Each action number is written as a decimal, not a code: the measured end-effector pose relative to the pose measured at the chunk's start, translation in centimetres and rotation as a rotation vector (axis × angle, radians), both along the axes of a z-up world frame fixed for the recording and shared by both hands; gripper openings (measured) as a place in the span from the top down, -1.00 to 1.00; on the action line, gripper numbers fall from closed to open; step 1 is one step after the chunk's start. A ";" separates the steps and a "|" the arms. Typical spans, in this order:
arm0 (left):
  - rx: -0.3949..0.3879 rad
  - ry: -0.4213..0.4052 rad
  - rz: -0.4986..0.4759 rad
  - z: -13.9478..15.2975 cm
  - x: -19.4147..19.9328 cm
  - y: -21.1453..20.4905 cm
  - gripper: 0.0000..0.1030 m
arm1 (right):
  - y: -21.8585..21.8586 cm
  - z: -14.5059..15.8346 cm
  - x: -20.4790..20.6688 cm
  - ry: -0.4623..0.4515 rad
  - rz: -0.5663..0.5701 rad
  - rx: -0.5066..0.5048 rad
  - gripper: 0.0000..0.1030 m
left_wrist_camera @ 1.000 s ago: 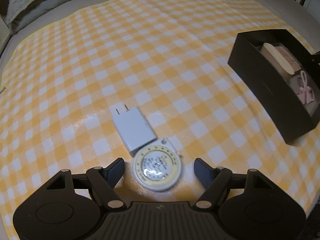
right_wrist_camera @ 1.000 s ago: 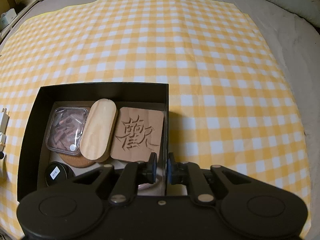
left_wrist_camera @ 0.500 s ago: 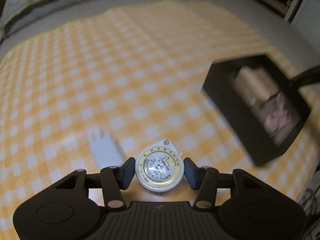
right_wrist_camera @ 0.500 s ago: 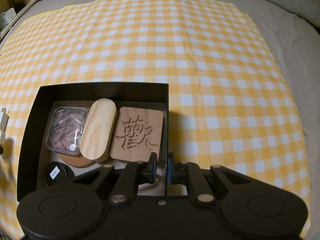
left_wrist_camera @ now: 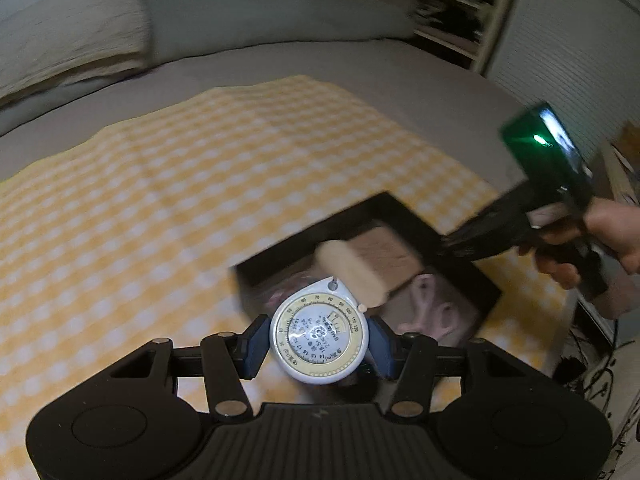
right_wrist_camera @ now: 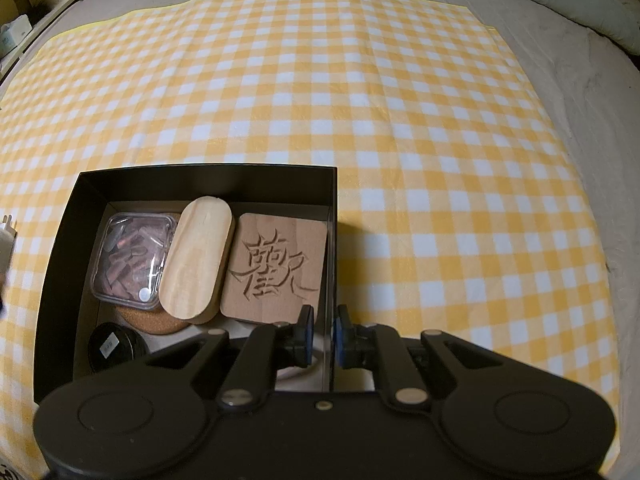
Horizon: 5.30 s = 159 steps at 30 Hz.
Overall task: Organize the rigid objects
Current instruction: 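Carry the tape measure into the box beside the scissors and open, then move the left tool to the white USB charger and close on it, then carry the white charger into the box and open the left tool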
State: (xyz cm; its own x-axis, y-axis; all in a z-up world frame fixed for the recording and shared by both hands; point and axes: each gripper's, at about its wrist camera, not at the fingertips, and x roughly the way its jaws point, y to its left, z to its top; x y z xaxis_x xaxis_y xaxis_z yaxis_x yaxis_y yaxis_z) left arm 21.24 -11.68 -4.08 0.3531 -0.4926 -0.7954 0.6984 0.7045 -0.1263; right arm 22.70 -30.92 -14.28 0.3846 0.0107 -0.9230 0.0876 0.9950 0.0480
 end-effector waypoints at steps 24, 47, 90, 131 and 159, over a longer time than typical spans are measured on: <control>0.236 0.063 -0.200 -7.1 -0.2 -10.1 -0.04 | 0.1 -0.1 -0.2 -0.002 0.000 0.007 0.77; 0.077 0.114 -0.140 -4.2 -0.6 -8.7 -0.87 | 0.3 -0.3 -0.3 0.000 -0.002 0.007 0.75; 0.220 -0.057 0.317 -4.7 5.4 12.6 -1.00 | -1.1 0.9 -0.5 -0.026 -0.008 0.001 0.91; 0.381 -0.001 0.069 -8.5 6.3 9.4 -0.62 | -0.4 0.0 -0.3 -0.006 0.006 0.006 0.84; 0.148 -0.012 0.197 -4.5 5.4 8.8 -0.23 | -0.4 0.0 -0.3 -0.004 -0.005 0.010 0.88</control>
